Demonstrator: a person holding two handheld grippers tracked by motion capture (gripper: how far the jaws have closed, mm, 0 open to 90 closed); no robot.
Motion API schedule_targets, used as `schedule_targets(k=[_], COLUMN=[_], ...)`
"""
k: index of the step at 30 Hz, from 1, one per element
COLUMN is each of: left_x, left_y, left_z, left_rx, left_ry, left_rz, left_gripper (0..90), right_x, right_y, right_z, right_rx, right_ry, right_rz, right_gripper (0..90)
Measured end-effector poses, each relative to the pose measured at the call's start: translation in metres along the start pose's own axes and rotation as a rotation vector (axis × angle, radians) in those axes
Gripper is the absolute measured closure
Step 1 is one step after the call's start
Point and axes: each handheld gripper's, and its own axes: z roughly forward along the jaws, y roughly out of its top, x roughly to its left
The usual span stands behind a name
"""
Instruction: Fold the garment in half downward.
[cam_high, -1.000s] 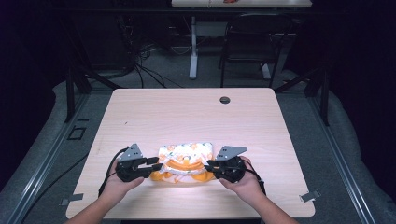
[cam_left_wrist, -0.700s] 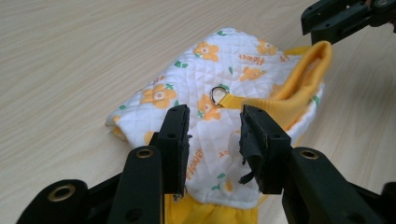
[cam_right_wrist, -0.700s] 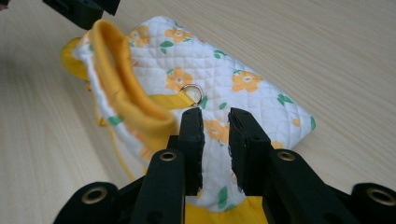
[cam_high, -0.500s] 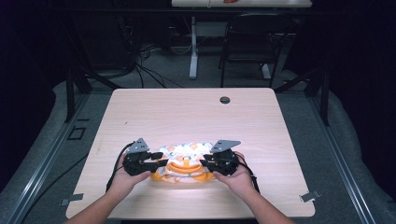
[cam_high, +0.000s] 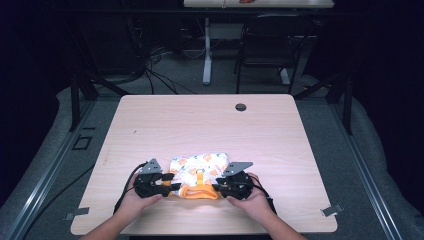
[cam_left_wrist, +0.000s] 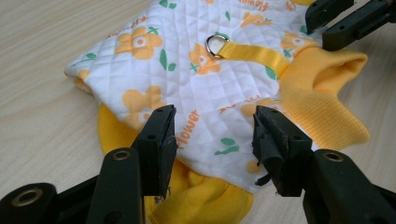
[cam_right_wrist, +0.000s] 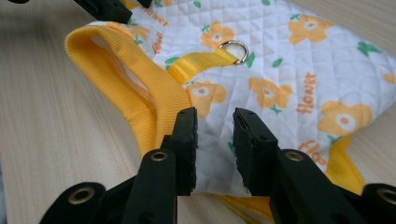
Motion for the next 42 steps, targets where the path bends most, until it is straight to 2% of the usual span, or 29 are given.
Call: schedule_targets(k=[4,5,11,13,17,23,24,32,35,40,42], left_x=[-0.002,-0.003,-0.003,-0.004,-0.002,0.003,0.004,0.01,0.013,0.02,0.023], left_y=[-0.003,-0.004,-0.011,-0.012,-0.011,-0.009,-0.009,-0.006,-0.002,0.003,0.004], left_z=[0.002,0.002,0.004,0.005,0.007,0.009,0.009,0.013,0.014,0.018,0.019], left_rx=[0.003,0.006,0.005,0.007,0.006,0.008,0.005,-0.013,0.005,0.01,0.001], left_ry=[0.004,0.004,0.009,0.015,0.012,0.012,0.011,0.017,0.021,0.031,0.031], left_rz=[0.012,0.032,0.043,0.048,0.028,0.024,0.01,-0.013,-0.012,-0.036,-0.058], left_gripper=[46.4,46.2,46.1,46.1,46.4,47.1,47.3,48.2,49.9,52.1,52.7], right_x=[0.001,0.002,0.003,0.002,-0.001,-0.003,-0.003,-0.01,-0.014,-0.022,-0.025], right_y=[-0.006,-0.007,-0.011,-0.013,-0.014,-0.012,-0.012,-0.009,-0.006,-0.005,-0.004], right_z=[0.004,0.004,0.005,0.007,0.007,0.01,0.01,0.012,0.013,0.016,0.017], right_rx=[0.007,0.01,0.025,0.023,0.021,0.022,0.025,0.024,0.032,0.015,0.013], right_ry=[-0.005,-0.002,-0.007,-0.004,0.002,0.004,0.001,0.001,-0.005,-0.002,-0.007], right_rz=[-0.003,-0.006,-0.019,-0.004,0.016,0.037,0.041,0.064,0.062,0.09,0.095], right_gripper=[69.4,69.4,69.6,69.5,69.4,69.5,69.5,69.4,69.3,69.4,69.5])
